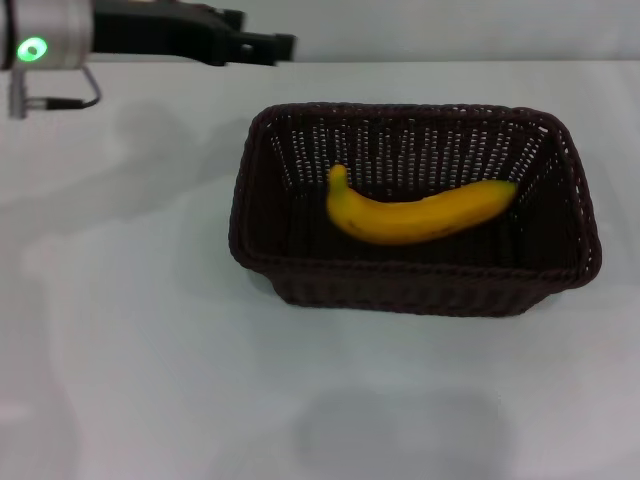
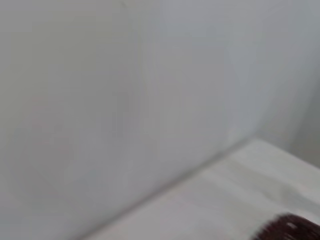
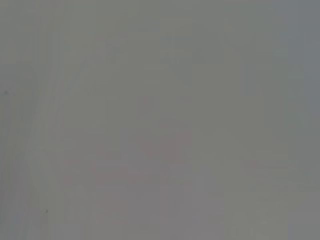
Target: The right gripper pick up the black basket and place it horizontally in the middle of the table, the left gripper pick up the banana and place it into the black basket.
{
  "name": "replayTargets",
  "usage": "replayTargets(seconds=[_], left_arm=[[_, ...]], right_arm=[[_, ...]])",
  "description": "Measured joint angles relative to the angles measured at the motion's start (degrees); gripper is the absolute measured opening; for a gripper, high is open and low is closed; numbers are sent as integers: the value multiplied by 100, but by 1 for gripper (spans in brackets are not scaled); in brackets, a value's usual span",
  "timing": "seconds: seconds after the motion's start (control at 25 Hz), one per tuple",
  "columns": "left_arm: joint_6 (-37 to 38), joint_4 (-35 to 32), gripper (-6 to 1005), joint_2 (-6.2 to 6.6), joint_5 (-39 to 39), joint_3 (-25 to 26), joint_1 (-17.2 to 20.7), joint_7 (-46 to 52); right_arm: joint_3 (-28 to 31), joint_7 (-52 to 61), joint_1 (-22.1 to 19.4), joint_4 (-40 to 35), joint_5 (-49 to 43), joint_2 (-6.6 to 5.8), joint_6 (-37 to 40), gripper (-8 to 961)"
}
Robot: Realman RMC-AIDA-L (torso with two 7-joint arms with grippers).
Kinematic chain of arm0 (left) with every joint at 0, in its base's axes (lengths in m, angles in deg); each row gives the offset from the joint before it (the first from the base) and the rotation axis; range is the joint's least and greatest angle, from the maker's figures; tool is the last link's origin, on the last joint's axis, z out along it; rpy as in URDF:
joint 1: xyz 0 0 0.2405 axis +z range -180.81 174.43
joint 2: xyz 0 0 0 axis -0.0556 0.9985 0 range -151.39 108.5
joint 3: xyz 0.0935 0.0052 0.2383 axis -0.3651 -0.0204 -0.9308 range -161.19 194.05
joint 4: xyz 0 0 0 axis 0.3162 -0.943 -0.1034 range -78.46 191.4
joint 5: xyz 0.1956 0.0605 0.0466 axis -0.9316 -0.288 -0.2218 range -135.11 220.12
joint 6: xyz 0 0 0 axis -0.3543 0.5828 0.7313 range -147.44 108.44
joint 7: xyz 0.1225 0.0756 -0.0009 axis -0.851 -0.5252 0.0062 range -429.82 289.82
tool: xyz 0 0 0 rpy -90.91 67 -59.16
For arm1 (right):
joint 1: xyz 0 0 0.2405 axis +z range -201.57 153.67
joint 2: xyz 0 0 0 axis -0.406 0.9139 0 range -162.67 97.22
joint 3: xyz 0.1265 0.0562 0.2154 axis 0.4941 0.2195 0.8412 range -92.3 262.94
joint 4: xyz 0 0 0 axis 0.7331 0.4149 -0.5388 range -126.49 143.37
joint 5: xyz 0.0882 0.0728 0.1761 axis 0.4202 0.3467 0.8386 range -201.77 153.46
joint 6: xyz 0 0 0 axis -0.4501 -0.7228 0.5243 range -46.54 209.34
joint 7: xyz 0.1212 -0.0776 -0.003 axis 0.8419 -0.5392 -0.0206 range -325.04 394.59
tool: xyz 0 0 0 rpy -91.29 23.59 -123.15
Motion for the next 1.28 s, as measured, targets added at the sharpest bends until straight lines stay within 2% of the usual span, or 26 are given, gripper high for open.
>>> replayTargets(seconds=[0.16, 0.32, 0.48, 0.64, 0.92, 1.08, 1.28], left_arm=[[656, 156, 878, -2, 1373, -15, 846, -1445], [887, 755, 876, -21, 3171, -14, 1593, -3335], [699, 1746, 876, -25, 4905, -13, 2271, -5378], [125, 2793, 877, -31, 6180, -1, 2685, -7010], [-477, 4400, 877, -34, 7896, 11, 2896, -8864], [-450, 4889, 878, -33, 8599, 13, 2835, -9382], [-538, 5148, 876, -44, 9027, 11, 2772, -9437]], right_arm=[[9, -5, -27, 15, 0, 1, -35, 662], [13, -6, -35, 96, 0, 7, -141, 662], [44, 12, -18, 234, 0, 3, -168, 662], [65, 11, -13, 508, 87, 5, -641, 662], [68, -4, -35, 936, 459, 8, -872, 662], [70, -25, -53, 1087, 461, 9, -876, 662], [214, -127, -49, 1206, 505, 9, -847, 662]])
